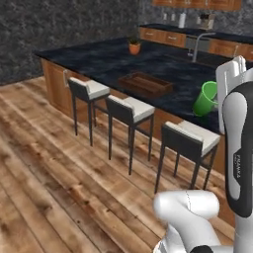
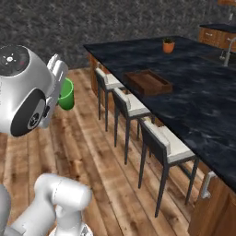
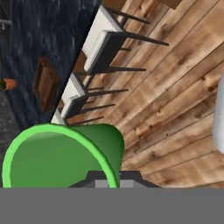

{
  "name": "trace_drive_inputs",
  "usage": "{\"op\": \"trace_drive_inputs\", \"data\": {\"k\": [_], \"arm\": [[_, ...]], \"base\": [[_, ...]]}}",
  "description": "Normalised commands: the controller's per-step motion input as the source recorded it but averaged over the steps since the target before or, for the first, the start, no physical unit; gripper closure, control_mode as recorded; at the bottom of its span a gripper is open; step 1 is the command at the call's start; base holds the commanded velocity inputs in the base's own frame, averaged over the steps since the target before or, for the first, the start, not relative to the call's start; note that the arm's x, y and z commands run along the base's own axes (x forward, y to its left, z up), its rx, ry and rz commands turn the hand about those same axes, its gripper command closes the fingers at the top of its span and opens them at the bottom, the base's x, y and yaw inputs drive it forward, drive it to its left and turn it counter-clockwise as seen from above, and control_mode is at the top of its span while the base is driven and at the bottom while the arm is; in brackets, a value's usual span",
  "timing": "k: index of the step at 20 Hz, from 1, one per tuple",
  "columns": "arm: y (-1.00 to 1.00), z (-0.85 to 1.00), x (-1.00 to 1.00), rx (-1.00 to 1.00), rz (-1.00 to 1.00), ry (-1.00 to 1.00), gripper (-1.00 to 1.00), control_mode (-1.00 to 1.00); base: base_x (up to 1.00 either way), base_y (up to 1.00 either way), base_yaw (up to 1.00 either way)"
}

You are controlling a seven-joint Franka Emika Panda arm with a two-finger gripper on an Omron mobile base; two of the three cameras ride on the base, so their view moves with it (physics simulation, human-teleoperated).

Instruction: There is a tray on the dining counter. Grab the cup, mug, and pitcher and place them on the tray. The pitcher may be placed next to the tray if it cannot fit the tray.

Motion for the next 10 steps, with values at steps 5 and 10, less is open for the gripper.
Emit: {"op": "trace_drive_inputs", "data": {"k": [5,10], "arm": [[0.0,0.0,0.0,0.0,0.0,0.0,1.0,1.0],[0.0,0.0,0.0,0.0,0.0,0.0,1.0,1.0]], "base": [[0.87,0.66,-0.46],[0.81,0.63,-0.48]]}}
